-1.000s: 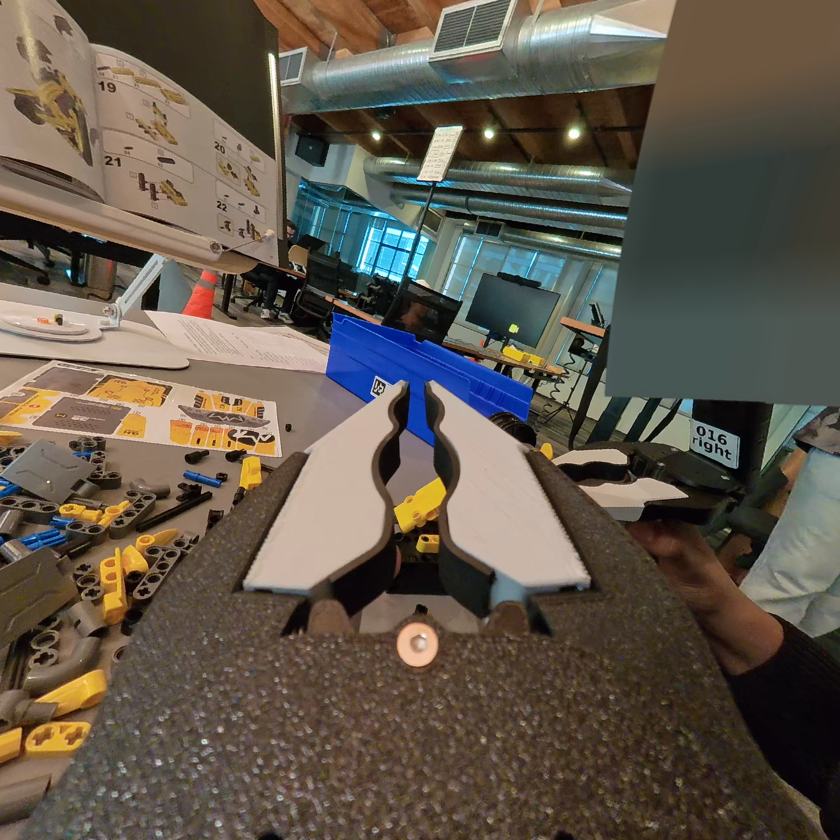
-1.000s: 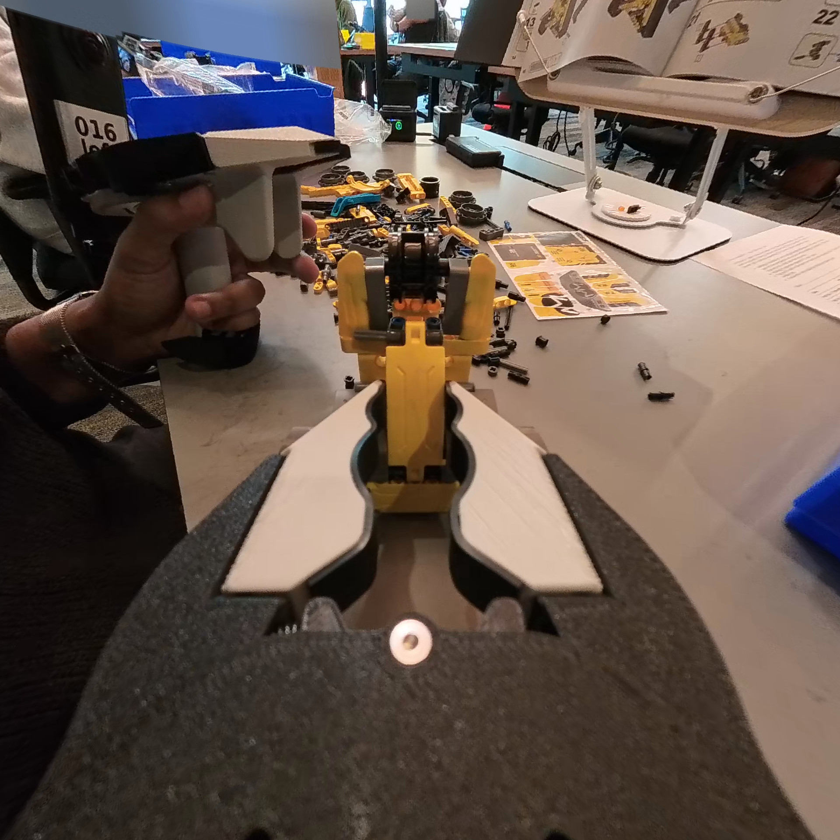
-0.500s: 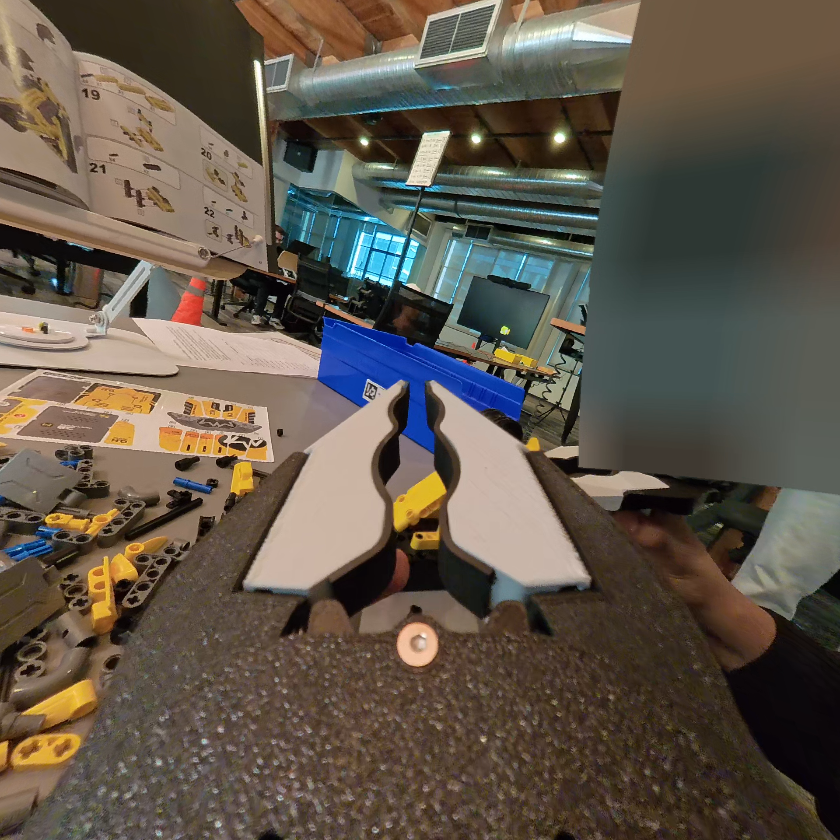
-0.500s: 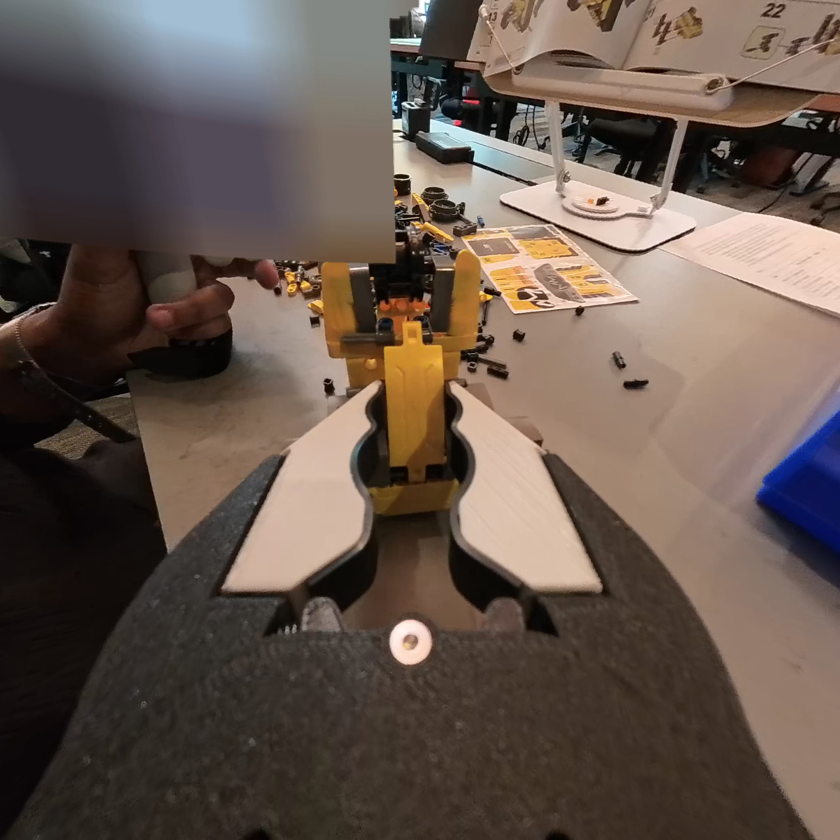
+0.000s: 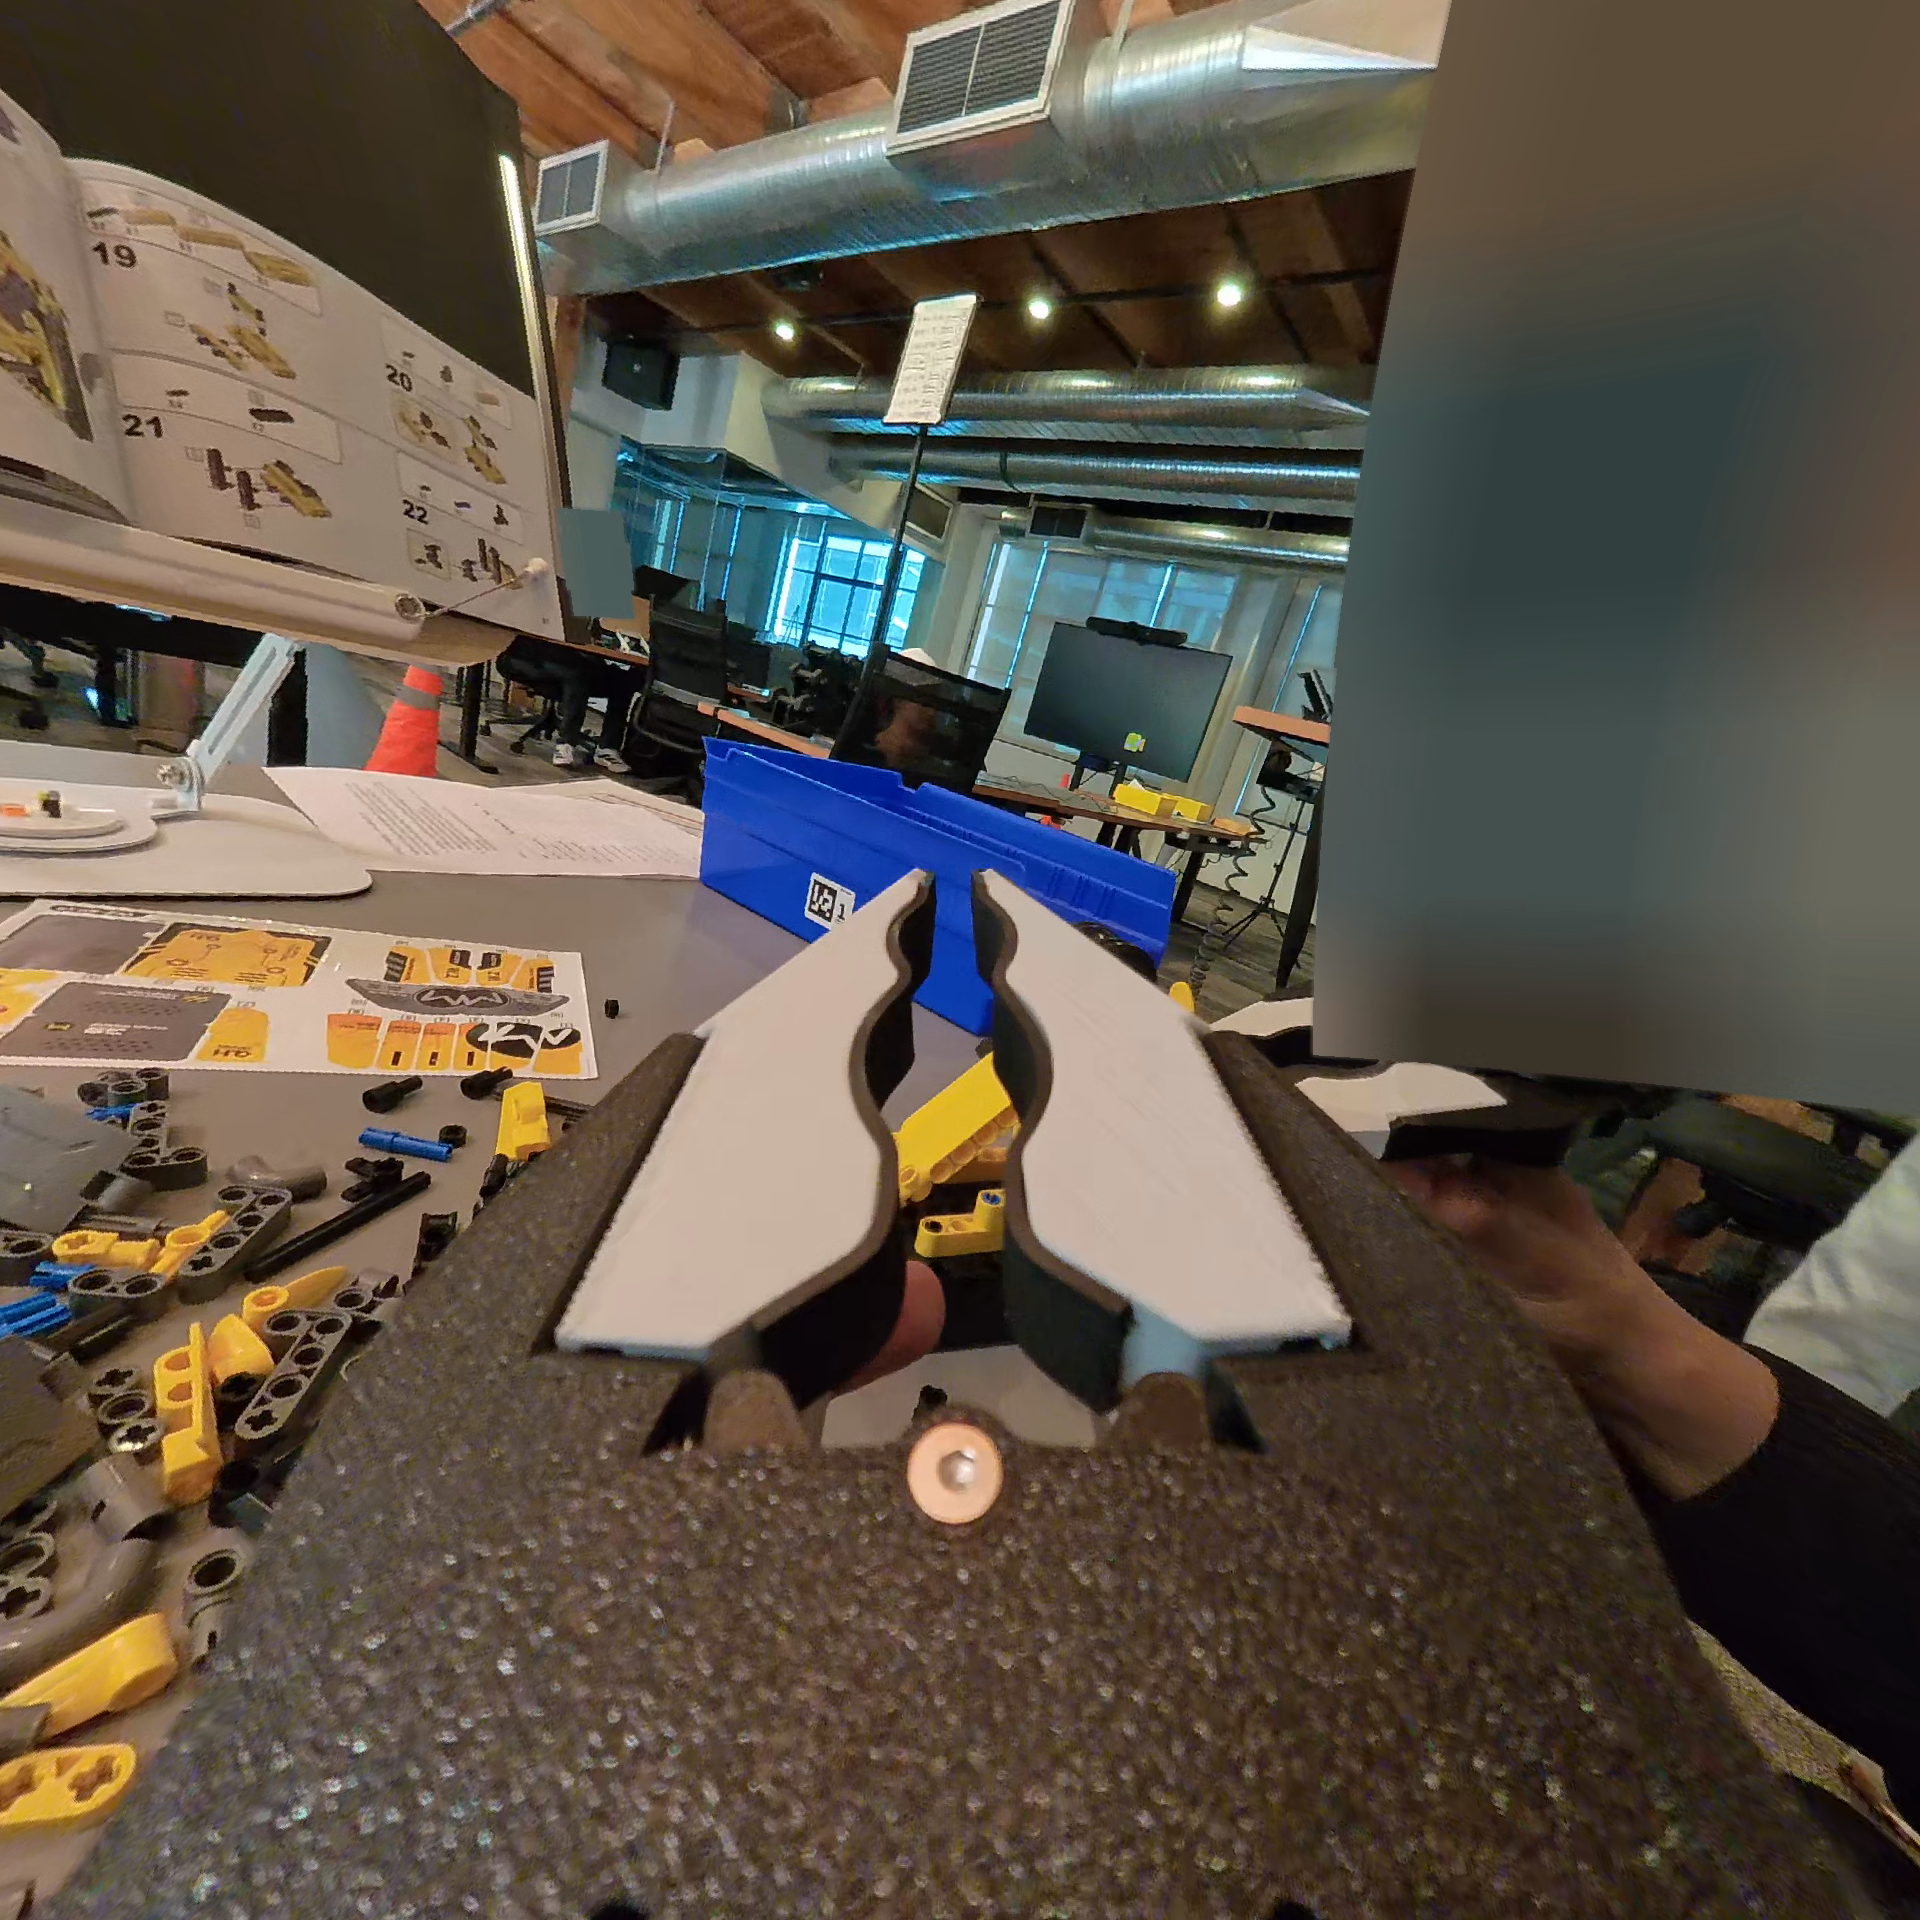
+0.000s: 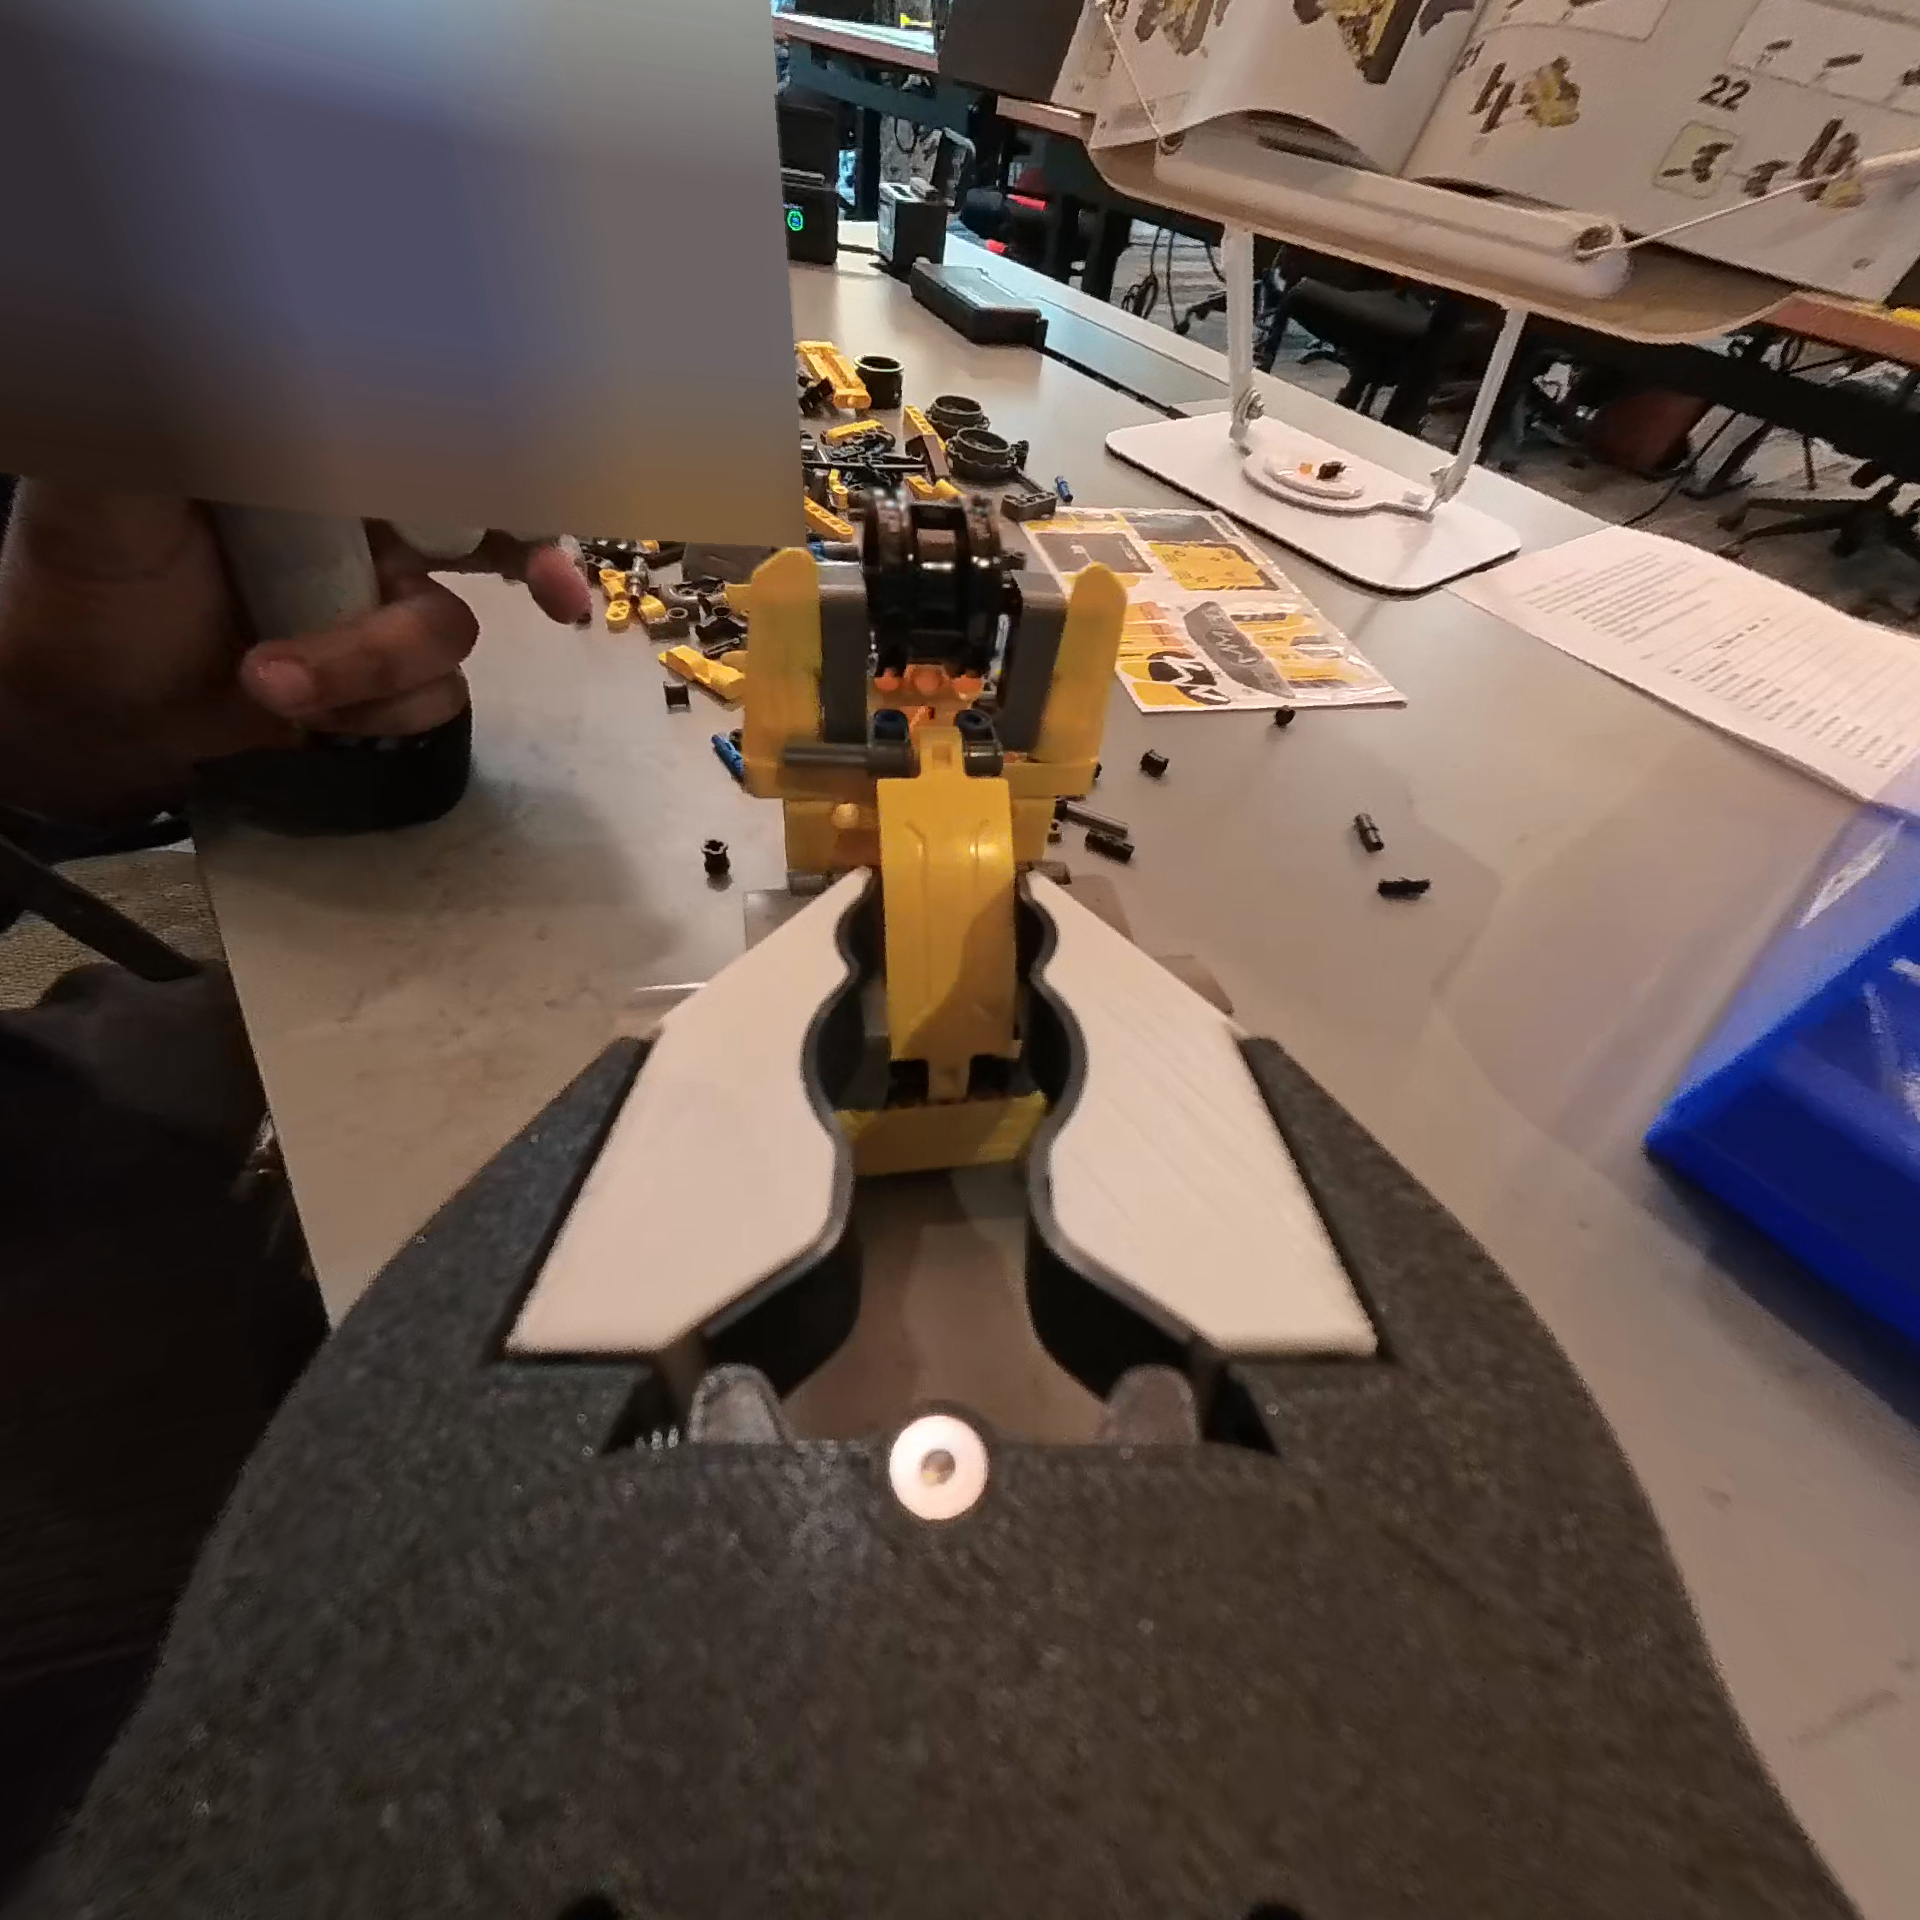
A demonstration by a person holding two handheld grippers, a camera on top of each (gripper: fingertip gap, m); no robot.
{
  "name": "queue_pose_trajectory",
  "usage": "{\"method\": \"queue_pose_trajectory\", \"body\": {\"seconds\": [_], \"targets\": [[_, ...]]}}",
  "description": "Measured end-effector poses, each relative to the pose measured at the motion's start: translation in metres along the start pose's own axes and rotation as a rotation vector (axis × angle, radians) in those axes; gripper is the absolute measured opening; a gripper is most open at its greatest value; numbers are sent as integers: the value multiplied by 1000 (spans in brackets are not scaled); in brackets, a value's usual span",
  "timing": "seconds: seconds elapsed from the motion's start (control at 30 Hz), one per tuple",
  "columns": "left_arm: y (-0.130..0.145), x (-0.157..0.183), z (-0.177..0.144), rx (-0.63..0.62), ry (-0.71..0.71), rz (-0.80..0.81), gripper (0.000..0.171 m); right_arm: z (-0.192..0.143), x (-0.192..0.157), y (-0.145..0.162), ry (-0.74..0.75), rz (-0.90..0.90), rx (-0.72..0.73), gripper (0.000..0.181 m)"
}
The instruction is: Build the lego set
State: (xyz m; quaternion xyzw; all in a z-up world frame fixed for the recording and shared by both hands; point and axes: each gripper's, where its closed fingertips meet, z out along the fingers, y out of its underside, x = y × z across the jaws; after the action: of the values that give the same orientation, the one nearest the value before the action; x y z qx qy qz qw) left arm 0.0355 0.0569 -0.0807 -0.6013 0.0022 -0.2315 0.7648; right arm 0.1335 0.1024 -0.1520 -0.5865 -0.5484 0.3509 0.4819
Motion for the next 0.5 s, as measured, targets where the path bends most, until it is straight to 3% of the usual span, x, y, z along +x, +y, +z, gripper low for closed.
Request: {"method": "queue_pose_trajectory", "body": {"seconds": [0.5], "targets": [[-1,1,-1,8,-1,4,6,-1,2,-1,30,-17,3,24]]}}
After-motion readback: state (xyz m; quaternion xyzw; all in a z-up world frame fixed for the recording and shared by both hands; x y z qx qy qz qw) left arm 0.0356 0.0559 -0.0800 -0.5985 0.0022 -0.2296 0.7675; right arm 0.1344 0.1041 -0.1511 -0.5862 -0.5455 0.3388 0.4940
